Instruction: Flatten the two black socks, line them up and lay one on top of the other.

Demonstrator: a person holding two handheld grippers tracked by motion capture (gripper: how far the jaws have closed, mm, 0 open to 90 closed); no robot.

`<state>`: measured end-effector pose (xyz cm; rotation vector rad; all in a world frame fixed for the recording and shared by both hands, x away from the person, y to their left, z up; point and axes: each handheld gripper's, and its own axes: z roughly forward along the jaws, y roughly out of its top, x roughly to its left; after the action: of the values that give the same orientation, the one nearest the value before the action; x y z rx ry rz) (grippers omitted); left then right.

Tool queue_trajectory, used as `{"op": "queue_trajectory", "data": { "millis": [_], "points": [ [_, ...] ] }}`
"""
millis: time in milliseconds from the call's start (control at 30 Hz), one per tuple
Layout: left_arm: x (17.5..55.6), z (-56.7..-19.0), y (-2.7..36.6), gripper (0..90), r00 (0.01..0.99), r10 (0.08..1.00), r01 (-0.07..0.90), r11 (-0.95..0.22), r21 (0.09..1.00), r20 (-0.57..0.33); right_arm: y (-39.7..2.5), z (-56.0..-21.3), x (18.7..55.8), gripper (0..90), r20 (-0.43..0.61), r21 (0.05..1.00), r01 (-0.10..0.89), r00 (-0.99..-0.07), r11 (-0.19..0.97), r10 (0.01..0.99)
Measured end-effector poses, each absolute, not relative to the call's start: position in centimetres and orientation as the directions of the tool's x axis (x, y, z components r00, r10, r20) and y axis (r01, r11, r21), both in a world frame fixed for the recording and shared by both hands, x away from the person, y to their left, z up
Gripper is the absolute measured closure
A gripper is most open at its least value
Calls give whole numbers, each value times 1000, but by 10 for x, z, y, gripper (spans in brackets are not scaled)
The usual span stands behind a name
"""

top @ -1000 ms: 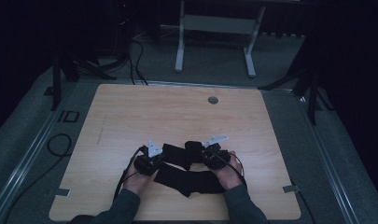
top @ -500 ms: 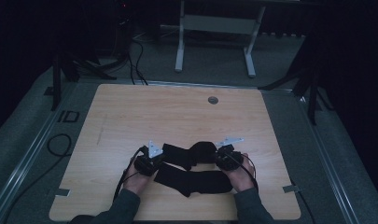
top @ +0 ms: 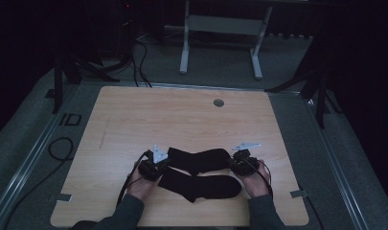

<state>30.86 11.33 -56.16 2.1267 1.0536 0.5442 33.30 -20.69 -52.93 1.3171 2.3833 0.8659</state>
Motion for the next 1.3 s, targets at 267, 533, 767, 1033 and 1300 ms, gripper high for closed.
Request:
{"op": "queue_trajectory", "data": {
  "millis": [267,533,767,1033,1300],
  "points": [
    [307,-559,114,820,587,807,493,-420,761,65,-208,-539,335,850,13,597,687,-524,414,852],
    [306,-554,119,741,581,813,485,-390,783,45,-218,-542,338,846,40,585,724,-474,364,879],
    [306,-552,123,684,569,822,498,-369,785,25,-225,-541,339,742,60,583,736,-461,343,886],
    [307,-550,126,663,563,826,513,-353,783,4,-227,-519,333,557,58,660,663,-512,352,857],
    [307,-550,128,646,556,831,523,-340,782,-10,-199,-505,331,521,0,681,556,-650,476,760]
  ]
}}
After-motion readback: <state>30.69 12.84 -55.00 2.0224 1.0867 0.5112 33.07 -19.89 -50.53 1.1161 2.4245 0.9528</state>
